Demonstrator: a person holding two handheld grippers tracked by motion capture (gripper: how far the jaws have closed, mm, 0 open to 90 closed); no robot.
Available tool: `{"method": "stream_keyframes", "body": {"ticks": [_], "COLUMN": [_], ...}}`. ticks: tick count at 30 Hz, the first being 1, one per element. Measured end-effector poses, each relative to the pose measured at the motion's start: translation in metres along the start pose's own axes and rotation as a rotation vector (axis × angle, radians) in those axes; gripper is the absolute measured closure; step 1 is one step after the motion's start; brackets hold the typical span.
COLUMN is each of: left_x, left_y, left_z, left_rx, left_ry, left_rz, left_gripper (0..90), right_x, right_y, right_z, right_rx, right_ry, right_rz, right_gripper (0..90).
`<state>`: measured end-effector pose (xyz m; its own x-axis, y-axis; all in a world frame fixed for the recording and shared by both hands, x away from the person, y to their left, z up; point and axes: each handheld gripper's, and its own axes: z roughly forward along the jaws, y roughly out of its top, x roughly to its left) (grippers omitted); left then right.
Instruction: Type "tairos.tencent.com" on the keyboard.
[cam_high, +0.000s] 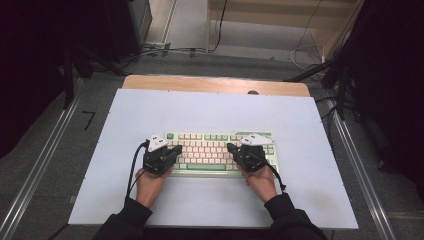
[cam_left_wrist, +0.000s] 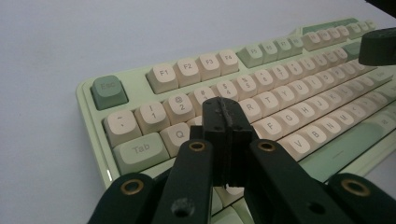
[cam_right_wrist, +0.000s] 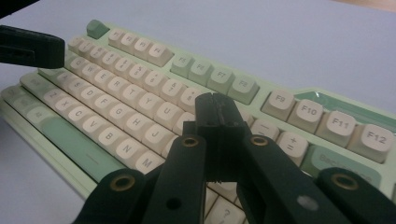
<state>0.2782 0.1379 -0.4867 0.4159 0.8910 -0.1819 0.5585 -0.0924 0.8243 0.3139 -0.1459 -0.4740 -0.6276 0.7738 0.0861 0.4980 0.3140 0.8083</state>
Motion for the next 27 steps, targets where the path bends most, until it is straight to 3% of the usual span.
{"method": "stream_keyframes", "body": {"ticks": [8,27], "left_x": [-0.001,-0.003], "left_y": [0.0,0.0], "left_z": [0.001,0.002], "left_rx": [0.004,0.004], "left_ry": [-0.001,-0.005], "left_rz": [0.002,0.004], "left_gripper": [90.0,90.0], "right_x": [0.005,0.015], "right_y": [0.004,0.004], "right_z": [0.014,0.032], "right_rx": [0.024,0.079], "right_ry": [0.011,0.003], "right_rz": [0.01,-0.022], "right_gripper": [87.5,87.6]}}
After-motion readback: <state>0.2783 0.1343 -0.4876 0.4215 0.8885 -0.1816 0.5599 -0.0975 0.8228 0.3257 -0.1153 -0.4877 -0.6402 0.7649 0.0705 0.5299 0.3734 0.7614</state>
